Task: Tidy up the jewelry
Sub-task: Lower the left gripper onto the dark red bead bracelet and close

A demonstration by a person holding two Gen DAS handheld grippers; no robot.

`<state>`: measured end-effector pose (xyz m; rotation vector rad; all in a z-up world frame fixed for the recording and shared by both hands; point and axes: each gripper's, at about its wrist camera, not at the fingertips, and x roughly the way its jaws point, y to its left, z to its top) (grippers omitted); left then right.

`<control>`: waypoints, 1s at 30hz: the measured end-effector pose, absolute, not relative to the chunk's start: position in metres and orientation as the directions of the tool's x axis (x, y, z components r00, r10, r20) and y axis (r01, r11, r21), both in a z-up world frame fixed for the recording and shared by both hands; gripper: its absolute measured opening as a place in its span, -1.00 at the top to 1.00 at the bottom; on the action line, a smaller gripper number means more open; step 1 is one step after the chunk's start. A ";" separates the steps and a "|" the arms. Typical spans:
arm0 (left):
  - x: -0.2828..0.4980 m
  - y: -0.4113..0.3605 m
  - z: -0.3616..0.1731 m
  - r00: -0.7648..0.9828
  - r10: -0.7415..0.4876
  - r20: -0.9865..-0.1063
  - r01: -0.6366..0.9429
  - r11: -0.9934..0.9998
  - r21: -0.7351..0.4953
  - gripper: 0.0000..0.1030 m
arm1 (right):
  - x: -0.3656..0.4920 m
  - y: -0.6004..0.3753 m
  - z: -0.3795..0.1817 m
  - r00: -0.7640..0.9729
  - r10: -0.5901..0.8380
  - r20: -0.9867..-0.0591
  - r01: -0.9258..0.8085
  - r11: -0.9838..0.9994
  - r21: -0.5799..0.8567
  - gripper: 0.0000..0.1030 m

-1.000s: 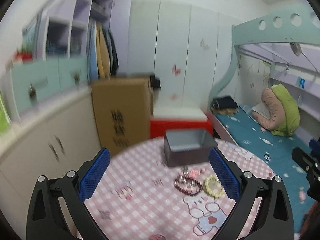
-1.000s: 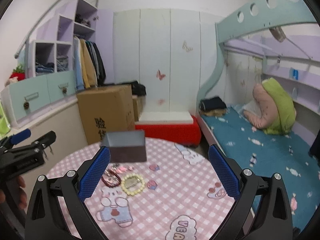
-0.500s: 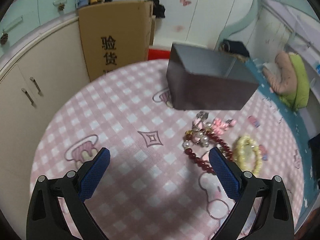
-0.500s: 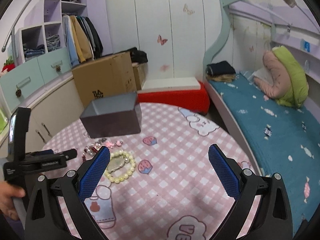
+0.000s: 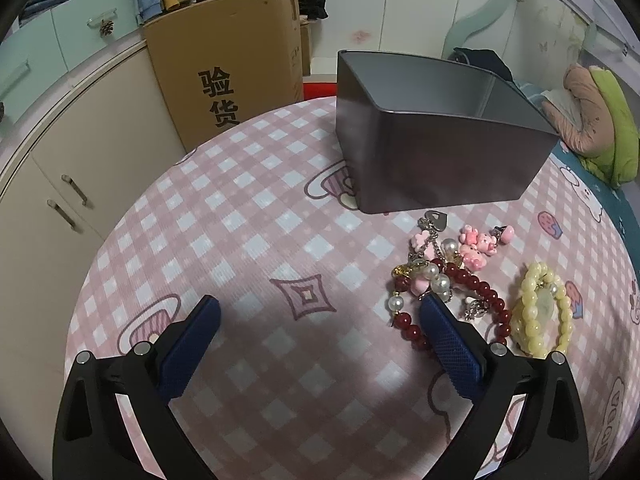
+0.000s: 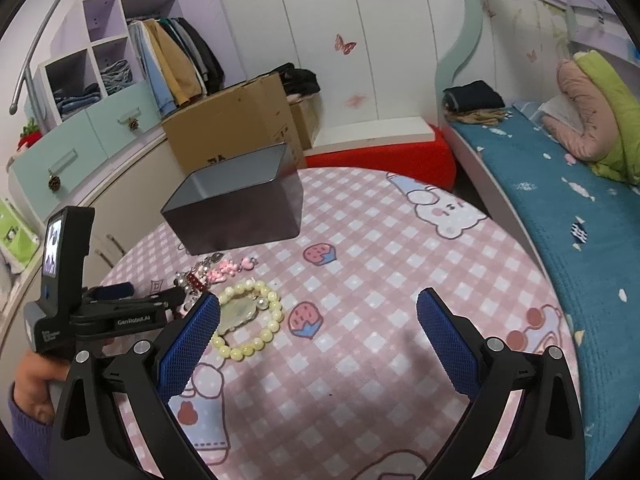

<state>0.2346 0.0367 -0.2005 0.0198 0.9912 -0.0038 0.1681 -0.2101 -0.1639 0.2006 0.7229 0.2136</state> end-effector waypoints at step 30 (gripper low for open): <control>0.184 0.052 -0.167 0.655 -0.226 -0.721 0.237 0.968 -0.089 0.88 | 0.169 -0.194 -0.178 0.668 0.235 -0.706 -0.142 0.972 0.189 -0.86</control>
